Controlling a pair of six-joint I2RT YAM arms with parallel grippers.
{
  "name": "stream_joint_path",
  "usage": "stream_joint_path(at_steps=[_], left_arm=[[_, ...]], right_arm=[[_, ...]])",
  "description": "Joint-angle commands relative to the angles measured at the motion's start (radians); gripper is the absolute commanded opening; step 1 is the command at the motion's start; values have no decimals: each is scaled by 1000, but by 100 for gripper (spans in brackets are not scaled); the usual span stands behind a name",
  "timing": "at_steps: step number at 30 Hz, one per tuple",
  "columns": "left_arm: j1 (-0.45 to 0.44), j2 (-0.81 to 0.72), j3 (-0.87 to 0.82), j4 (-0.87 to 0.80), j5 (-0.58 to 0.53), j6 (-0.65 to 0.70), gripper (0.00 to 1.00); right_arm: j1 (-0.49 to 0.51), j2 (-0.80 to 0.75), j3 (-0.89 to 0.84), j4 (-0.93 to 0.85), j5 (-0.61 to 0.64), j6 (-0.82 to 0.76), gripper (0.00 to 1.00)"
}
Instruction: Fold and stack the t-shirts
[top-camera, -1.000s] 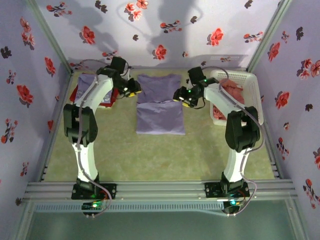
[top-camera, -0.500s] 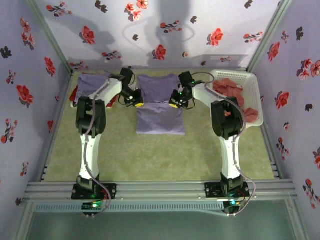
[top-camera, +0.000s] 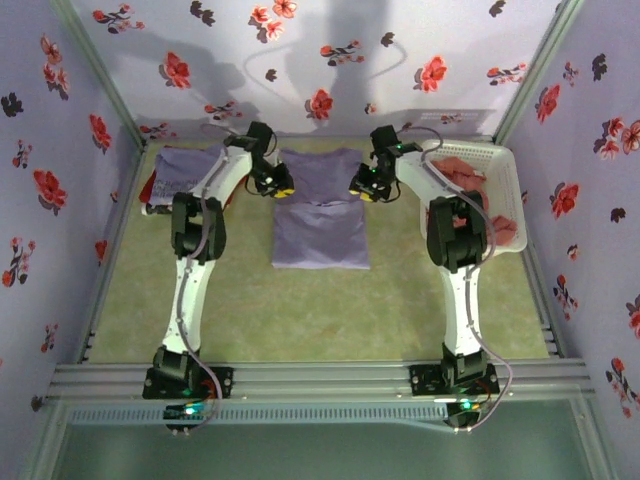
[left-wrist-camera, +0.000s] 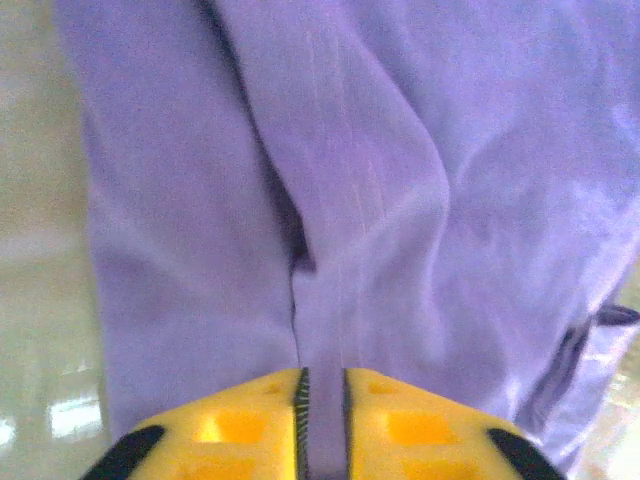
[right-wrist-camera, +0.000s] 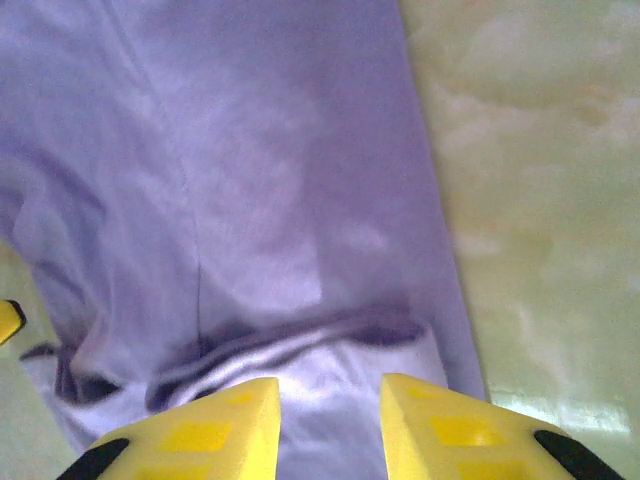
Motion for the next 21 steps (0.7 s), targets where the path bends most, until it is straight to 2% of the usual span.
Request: stream_joint_path(at_steps=[1,3,6,8,10,13,21], left_arm=[[-14,-213,-130,30,-31,-1,25],[-29,-307,-261,93,-55,3,25],[-56,-422,-490,211,-117,-19,26],[-74,-457,-649,336,-96,-74,26],[-100,-449,-721,371,-89,-87,25],[-139,-449,-798,407,-149,-77,25],[-189,-449,-991,507,-176,-118,26]], right_arm=[[25,-137,-106,-33,-3,-14,35],[42,-191,-202,24,-15,14,35],[65,-225,-354,189,-104,103,35],[83,-201,-395,242,-119,137,35],[97,-166,-396,250,-126,142,34],[114,-136,-399,240,-125,136,34],[139,-170,-544,255,-112,141,39]])
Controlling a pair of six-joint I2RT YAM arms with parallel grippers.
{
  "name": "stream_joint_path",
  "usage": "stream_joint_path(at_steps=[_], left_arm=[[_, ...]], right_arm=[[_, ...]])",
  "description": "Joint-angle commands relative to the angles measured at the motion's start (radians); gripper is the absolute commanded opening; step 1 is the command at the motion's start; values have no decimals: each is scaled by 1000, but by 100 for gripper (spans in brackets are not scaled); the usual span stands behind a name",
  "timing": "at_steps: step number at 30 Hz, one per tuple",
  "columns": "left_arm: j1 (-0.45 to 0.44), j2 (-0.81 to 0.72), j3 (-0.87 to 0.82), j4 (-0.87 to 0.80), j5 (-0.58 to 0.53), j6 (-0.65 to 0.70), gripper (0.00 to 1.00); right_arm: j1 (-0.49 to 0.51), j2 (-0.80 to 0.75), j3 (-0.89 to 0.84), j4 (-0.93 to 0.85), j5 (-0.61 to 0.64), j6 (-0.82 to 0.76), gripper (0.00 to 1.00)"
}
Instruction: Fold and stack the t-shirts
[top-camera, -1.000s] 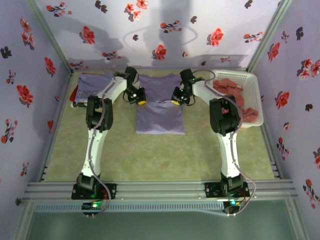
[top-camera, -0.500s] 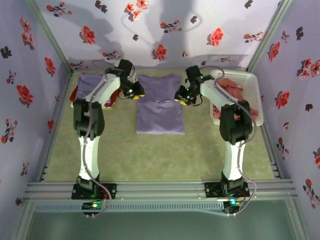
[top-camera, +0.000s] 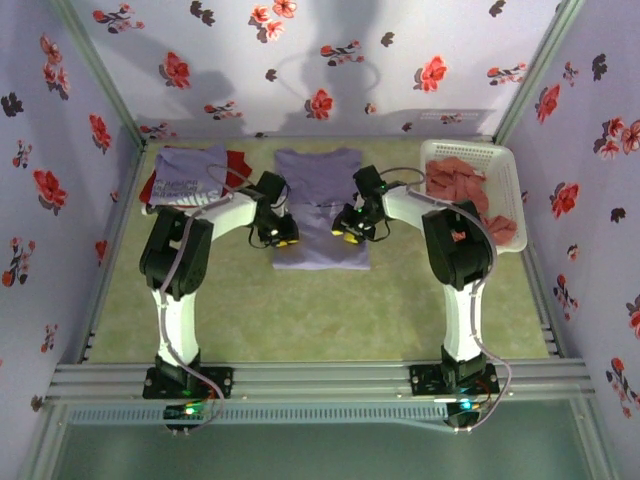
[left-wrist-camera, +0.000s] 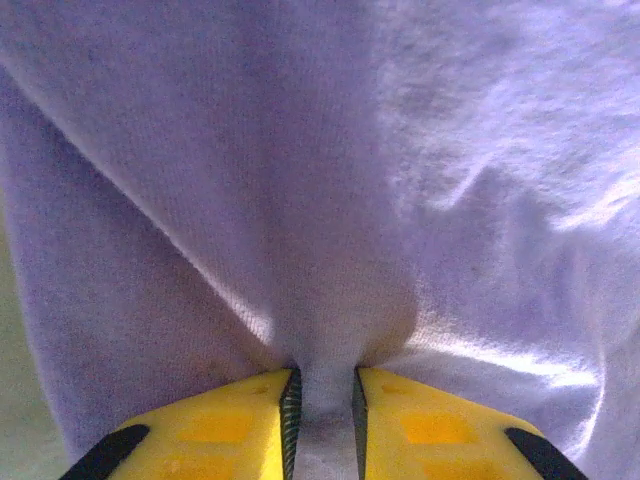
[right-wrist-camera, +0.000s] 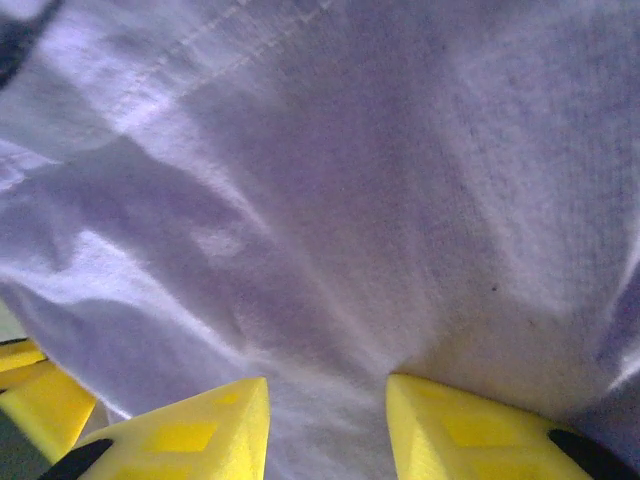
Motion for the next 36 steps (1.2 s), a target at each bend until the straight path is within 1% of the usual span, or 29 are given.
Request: stream_joint_path(at_steps=[1,4,7,12,16,17,20,23,25,27,30,36], left_arm=[[-34,8,-98,62,-48,-42,26],[-76,-14,-164,71,-70,-61,27],[-103,-57,-208,13,-82,-92,30],[-152,-185,-349,-20,-86,-164,32],[-198,-257,-420,-109,-101,-176,35],[-211,-282,-439,-125,-98,-184,37],[-254,-365,-481,-152,-41,-212,41],[-308,-467,-443,-218,-33,-215,43],[-315,-523,-419,-262,-34,-210,44],[-315,-584,-416,-315,-70,-214,45],[-315,-674,-461,-359,-95,-241,46],[-319,-823,-591,-360,-39,-286,52]], right_arm=[[17,-13,-73,-18,4,18,40],[36,-36,-118,-34,13,11,41],[63,-91,-185,-48,13,21,41],[115,-256,-335,-65,61,58,42],[118,-392,-439,-96,91,80,44],[119,-423,-461,-97,78,84,44],[121,-501,-493,-114,36,70,46],[127,-605,-478,-195,46,58,48],[128,-669,-489,-220,51,80,48],[133,-739,-526,-229,59,118,49],[145,-814,-611,-226,63,162,50],[190,-900,-745,-212,45,201,55]])
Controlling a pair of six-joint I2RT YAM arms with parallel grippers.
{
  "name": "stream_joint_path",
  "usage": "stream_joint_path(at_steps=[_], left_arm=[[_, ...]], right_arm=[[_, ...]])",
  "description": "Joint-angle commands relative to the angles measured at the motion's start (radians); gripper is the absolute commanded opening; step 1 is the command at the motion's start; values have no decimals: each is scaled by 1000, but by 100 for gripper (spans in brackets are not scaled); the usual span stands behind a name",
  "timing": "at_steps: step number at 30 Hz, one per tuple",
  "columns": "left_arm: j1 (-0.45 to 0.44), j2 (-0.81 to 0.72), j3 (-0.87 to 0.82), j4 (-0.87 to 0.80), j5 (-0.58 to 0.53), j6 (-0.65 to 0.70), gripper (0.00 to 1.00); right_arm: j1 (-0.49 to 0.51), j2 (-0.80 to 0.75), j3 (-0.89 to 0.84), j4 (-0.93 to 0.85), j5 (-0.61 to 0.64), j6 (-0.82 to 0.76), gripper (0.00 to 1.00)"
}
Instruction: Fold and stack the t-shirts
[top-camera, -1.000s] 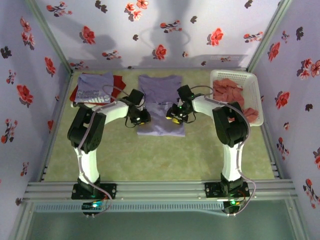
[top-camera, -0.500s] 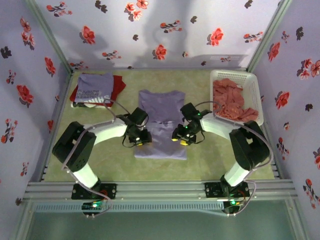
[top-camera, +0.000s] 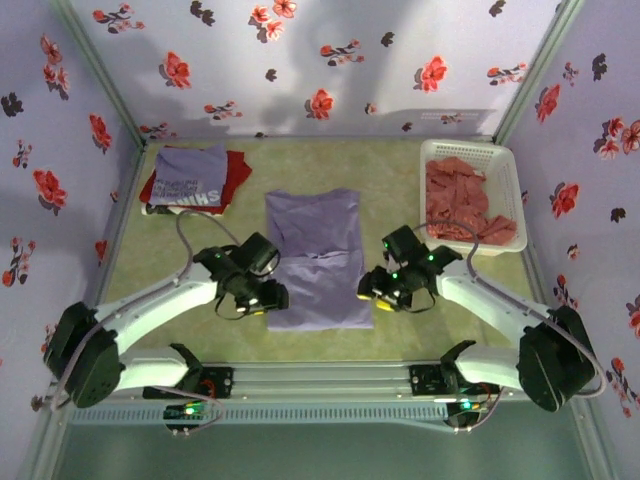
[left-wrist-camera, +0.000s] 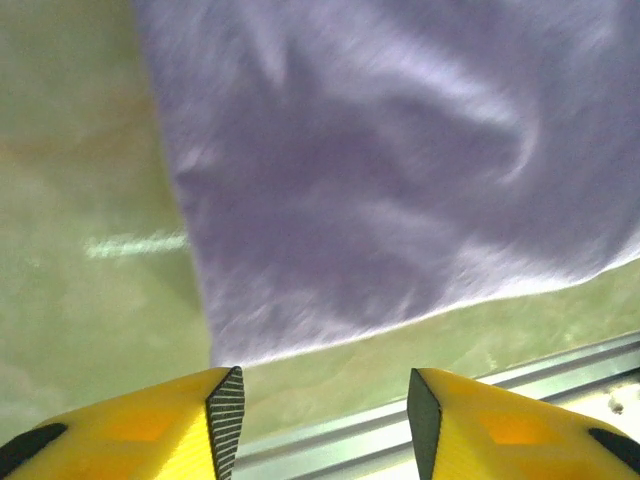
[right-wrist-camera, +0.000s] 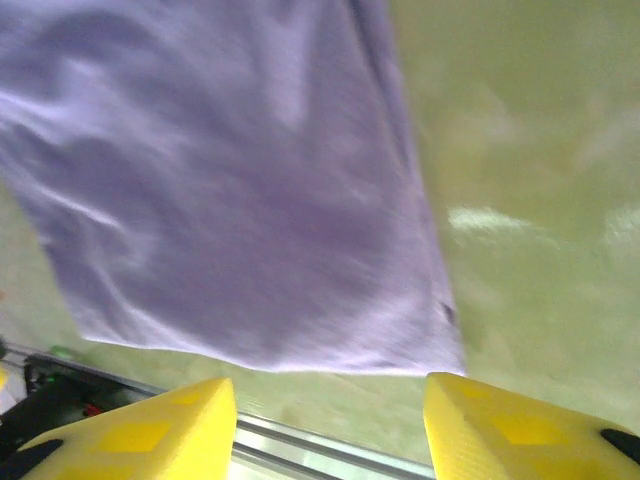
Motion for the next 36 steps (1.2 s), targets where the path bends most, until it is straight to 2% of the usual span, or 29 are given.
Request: stream_joint_path(at_steps=[1,5,12,21,26,28,31,34,36], left_arm=[[-3,-57,-78,-51,34,-45,53],[-4,-98,-157,-6,71,-58,52],[-4,-46,-197,159,123,-101,51],[-3,67,-175,167,82,-75,47],[-2,111,-181,242,96,-78,45],[-1,131,-180,264,97,-81,41],[-1,163,-183,313,98,-92,36],[-3,194,-173,334,102,-95,28],[-3,201,-167,330,102,-94,23]], right_arm=[[30,-37,-48,-27,-2,45,56],[55,-45,-89,-6,-3,47,56],[79,10,-107,38,2,34,56],[82,50,-101,56,37,11,52],[83,109,-112,104,20,12,47],[82,117,-110,120,24,10,45],[82,142,-108,147,22,1,41],[83,174,-97,159,8,-12,29],[83,179,-86,149,13,-20,17]])
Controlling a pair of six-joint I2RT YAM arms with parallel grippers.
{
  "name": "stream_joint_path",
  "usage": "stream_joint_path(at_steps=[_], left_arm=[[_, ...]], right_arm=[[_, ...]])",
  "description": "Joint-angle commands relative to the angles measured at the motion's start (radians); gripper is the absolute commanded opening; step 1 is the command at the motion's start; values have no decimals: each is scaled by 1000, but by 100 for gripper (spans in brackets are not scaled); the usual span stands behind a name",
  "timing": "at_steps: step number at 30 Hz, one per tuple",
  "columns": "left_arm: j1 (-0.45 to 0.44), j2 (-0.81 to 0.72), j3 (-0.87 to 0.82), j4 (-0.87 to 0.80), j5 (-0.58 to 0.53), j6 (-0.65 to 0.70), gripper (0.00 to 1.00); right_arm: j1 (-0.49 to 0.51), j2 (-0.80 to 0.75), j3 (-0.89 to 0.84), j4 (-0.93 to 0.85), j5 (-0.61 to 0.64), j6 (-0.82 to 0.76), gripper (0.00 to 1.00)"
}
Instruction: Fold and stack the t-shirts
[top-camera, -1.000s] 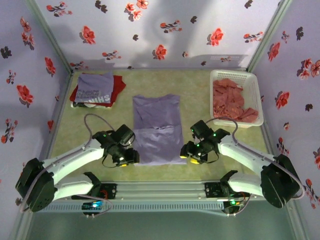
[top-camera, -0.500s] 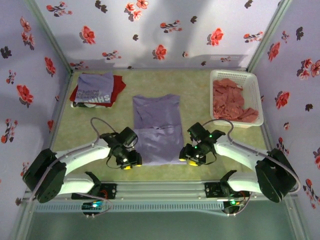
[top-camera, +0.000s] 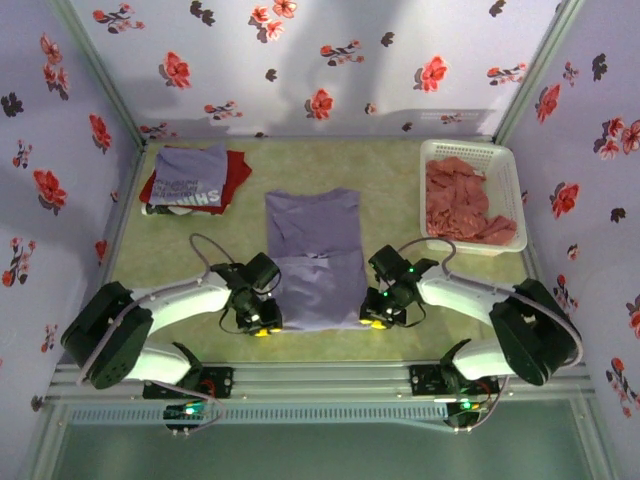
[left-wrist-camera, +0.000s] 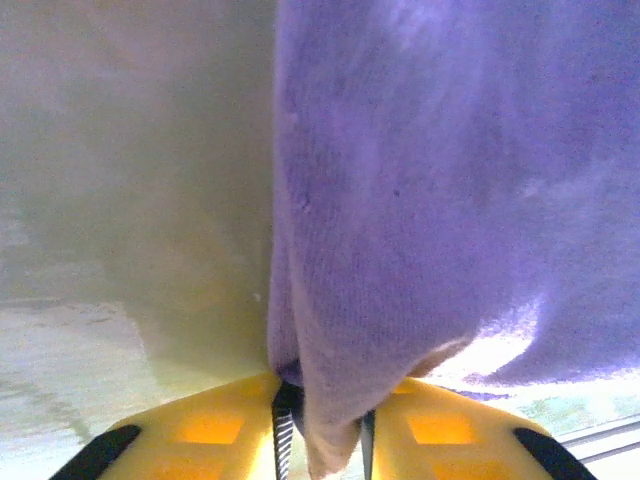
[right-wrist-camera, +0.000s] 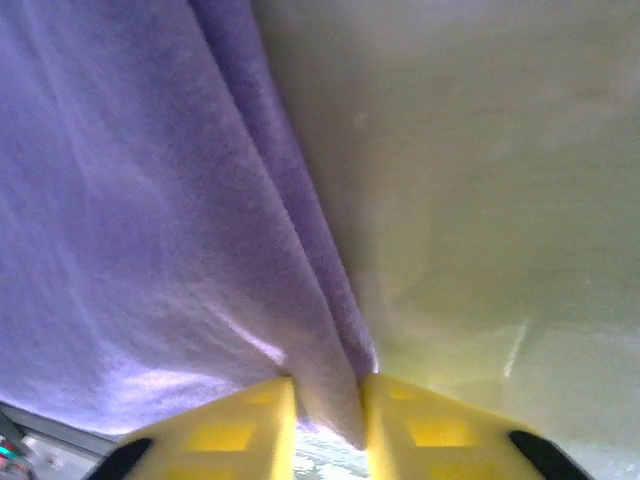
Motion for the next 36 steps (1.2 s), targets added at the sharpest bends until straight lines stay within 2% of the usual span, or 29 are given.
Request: stream_joint_path(at_steps=[1,4,7,11,15,21,24,27,32,36], left_arm=[[-6,37,14,108,11,1,19],[-6,11,13,70,9,2,7],[-10,-37,-8,9,6,-12,0],[-32,-134,-54,-57,12,-50,0],[-74,-213,-31,-151,46,-77,0],[-131,-227,47,-242,66,-125,0],[-77,-203,169,-302,71,-66,0],[25,-116,365,-439,73,67,0],[158,101,676,-619,74,278,0],[259,231,856,-656,77,365,0]], right_arm=[[6,8,19,-5,13,-23,11],[9,-22,12,-36,20,-15,1],[23,-66,-19,-83,10,12,0],[53,-152,-48,-127,-11,61,0],[101,-194,27,-262,15,82,0],[162,-252,87,-294,29,164,0],[140,-263,162,-332,85,131,0],[69,-221,258,-341,76,65,0],[-64,-91,446,-363,51,-78,0],[-151,24,602,-416,62,-190,0]])
